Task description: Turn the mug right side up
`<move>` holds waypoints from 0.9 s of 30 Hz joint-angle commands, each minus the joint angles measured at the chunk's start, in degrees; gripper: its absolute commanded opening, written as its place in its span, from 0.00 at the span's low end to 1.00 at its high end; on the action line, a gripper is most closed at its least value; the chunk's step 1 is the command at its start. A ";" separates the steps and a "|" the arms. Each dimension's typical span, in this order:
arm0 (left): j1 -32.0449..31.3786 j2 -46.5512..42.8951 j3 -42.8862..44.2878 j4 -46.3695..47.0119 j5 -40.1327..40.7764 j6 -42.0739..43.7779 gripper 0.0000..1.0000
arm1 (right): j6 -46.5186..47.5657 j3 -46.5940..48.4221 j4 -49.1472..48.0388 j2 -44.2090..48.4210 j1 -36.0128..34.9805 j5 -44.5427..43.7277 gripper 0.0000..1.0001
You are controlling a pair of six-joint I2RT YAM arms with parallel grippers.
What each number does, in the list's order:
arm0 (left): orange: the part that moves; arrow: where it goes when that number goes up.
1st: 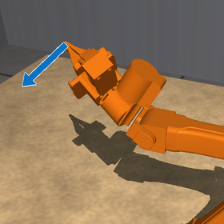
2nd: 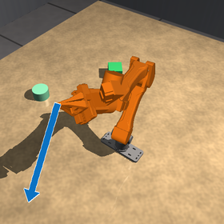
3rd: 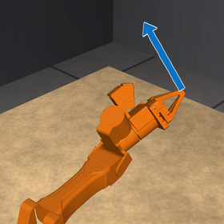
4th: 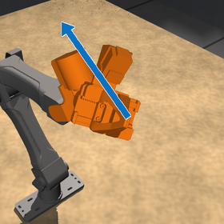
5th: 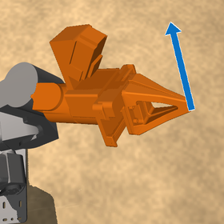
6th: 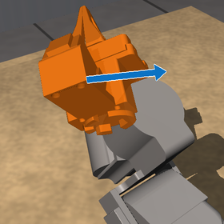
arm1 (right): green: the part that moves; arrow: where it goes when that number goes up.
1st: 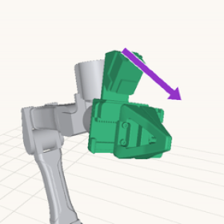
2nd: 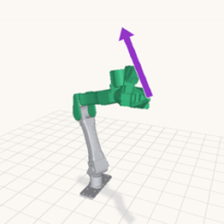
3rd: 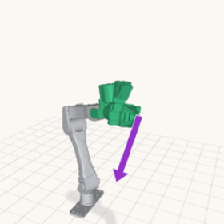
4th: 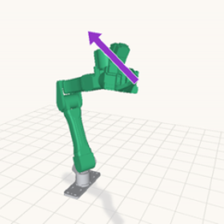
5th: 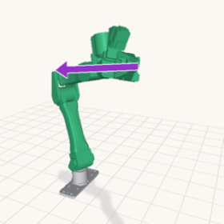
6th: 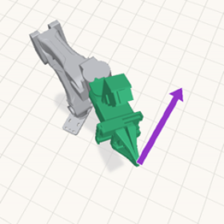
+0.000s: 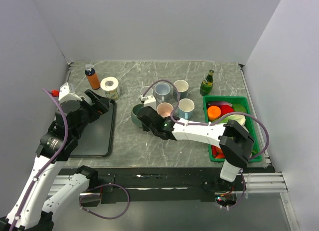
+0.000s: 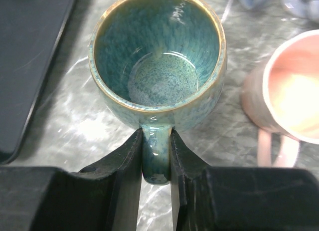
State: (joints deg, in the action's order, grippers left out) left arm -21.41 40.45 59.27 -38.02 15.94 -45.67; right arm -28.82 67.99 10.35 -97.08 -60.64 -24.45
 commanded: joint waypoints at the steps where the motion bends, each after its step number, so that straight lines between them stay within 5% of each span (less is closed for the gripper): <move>1: 0.05 0.60 0.06 0.66 -0.56 0.85 0.96 | -2.82 1.45 -9.82 0.67 -2.46 -12.37 0.00; 24: 0.05 1.21 -1.61 1.11 -1.00 0.49 0.96 | -11.60 3.29 -5.52 -10.85 -1.59 -17.39 0.00; 27: 0.05 1.65 -1.52 0.67 -0.39 0.06 0.96 | -12.49 4.00 -3.14 -10.33 -1.50 -17.21 0.27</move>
State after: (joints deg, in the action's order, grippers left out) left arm -21.41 41.56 57.84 -37.80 14.90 -45.71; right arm -38.59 68.66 6.52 -106.98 -63.09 -38.28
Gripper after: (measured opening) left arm 0.966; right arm 0.300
